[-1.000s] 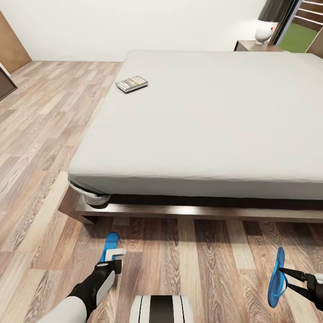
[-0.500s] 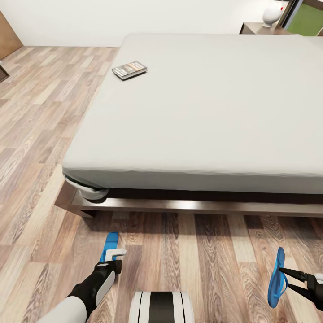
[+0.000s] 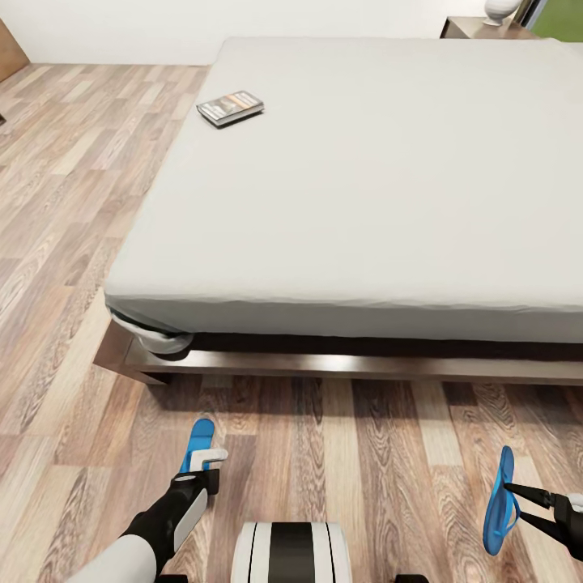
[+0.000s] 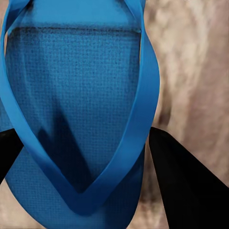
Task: In the bedroom, move the book from the bed onto either nightstand, and place the two sandals side by side next to the bed.
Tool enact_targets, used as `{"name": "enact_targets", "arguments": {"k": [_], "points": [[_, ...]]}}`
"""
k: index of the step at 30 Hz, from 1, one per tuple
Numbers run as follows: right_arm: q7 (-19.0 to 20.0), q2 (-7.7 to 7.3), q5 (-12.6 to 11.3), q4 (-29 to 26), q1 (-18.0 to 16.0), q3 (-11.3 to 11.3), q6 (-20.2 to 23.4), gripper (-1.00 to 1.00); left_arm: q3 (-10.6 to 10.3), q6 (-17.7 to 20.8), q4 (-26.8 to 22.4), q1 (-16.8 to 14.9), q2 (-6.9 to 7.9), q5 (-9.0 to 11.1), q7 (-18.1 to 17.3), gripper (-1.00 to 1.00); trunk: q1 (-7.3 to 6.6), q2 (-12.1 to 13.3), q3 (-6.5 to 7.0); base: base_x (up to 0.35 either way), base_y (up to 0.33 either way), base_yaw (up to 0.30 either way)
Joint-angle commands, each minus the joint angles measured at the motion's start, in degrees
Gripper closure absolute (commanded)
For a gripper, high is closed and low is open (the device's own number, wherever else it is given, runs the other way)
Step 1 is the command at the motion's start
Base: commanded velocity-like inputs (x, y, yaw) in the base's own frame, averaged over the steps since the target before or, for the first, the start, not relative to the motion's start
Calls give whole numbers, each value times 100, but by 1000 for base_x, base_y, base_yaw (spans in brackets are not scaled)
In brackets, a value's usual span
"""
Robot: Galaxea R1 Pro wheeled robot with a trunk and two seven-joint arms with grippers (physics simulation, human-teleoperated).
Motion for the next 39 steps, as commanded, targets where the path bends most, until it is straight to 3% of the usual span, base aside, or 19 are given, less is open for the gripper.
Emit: {"name": "enact_targets", "arguments": {"k": [1,25,29,38,39], "points": [[5,-5,-51,4,-4,40,33,100,-47,32,-12,0,5,49,43,100,-1,-1,-3,0,0,0],[3,-5,-51,4,-4,40,33,100,-39,32,-12,1,13,54,64,100,-1,-1,-3,46,6,0],[4,-5,-50,4,-5,40,33,100,-38,35,-12,-2,12,52,70,100,9,-7,-92,0,0,0],[2,-5,-48,4,-3,40,33,100,-38,32,-12,1,14,55,78,100,9,-7,-92,0,0,0],[-1,-5,-49,4,-1,40,33,100,-38,32,-12,0,14,56,76,-100,9,-7,-92,0,0,0]]}}
